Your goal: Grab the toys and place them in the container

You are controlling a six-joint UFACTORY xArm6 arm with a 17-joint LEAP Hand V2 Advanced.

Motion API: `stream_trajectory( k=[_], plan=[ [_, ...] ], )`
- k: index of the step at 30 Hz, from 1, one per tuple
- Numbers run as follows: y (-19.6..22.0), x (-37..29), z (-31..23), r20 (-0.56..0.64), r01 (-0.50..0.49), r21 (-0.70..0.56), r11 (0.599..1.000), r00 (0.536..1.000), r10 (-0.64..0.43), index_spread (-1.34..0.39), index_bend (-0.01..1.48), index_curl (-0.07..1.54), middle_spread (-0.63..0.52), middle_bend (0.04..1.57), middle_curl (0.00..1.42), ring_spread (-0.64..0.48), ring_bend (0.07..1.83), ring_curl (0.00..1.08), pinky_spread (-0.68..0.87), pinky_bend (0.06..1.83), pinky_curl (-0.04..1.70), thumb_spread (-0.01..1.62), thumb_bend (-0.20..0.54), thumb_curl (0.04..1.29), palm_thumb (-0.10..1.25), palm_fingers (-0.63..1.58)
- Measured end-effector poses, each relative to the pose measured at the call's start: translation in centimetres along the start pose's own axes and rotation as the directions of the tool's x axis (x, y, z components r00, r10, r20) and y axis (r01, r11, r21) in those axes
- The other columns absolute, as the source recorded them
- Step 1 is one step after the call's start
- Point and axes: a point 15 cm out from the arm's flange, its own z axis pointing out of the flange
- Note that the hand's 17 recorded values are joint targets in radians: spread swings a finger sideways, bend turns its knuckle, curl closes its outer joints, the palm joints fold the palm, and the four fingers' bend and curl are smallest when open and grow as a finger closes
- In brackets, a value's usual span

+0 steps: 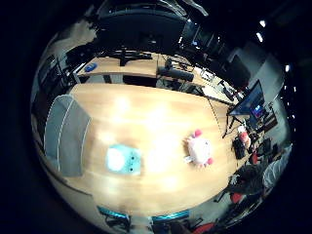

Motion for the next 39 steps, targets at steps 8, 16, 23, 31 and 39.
stream_trajectory(
  k=[8,16,23,31,39],
  plan=[
    [-0.5,-1.7,0.6,0.026,0.032,-0.012,0.999,0.999,-0.032,-0.60,0.17,0.26,-0.36,0.19,0.31,-0.36,1.06,0.25,-0.25,1.36,0.00,0.97,-0.031,0.41,0.49,0.39],
    [-0.9,-1.9,-0.8,0.021,0.051,0.001,0.999,0.998,-0.051,-0.60,0.17,0.27,-0.36,0.20,0.31,-0.36,1.06,0.25,-0.22,1.36,-0.01,0.97,-0.032,0.41,0.48,0.39],
    [1.7,-0.5,-0.7,0.012,0.069,-0.085,0.994,0.998,-0.068,-0.61,0.18,0.27,-0.36,0.20,0.31,-0.36,1.04,0.24,-0.19,1.35,-0.01,0.97,-0.031,0.41,0.48,0.39],
    [4.6,1.0,0.2,0.024,0.092,-0.170,0.981,0.996,-0.089,-0.62,0.17,0.28,-0.36,0.20,0.32,-0.37,1.02,0.24,-0.17,1.34,-0.01,0.96,-0.033,0.40,0.47,0.40],
    [10.1,1.6,4.5,0.068,0.073,-0.278,0.958,0.996,-0.056,-0.61,0.17,0.28,-0.36,0.20,0.32,-0.37,1.01,0.23,-0.16,1.33,-0.01,0.96,-0.031,0.40,0.47,0.39]
  ],
)
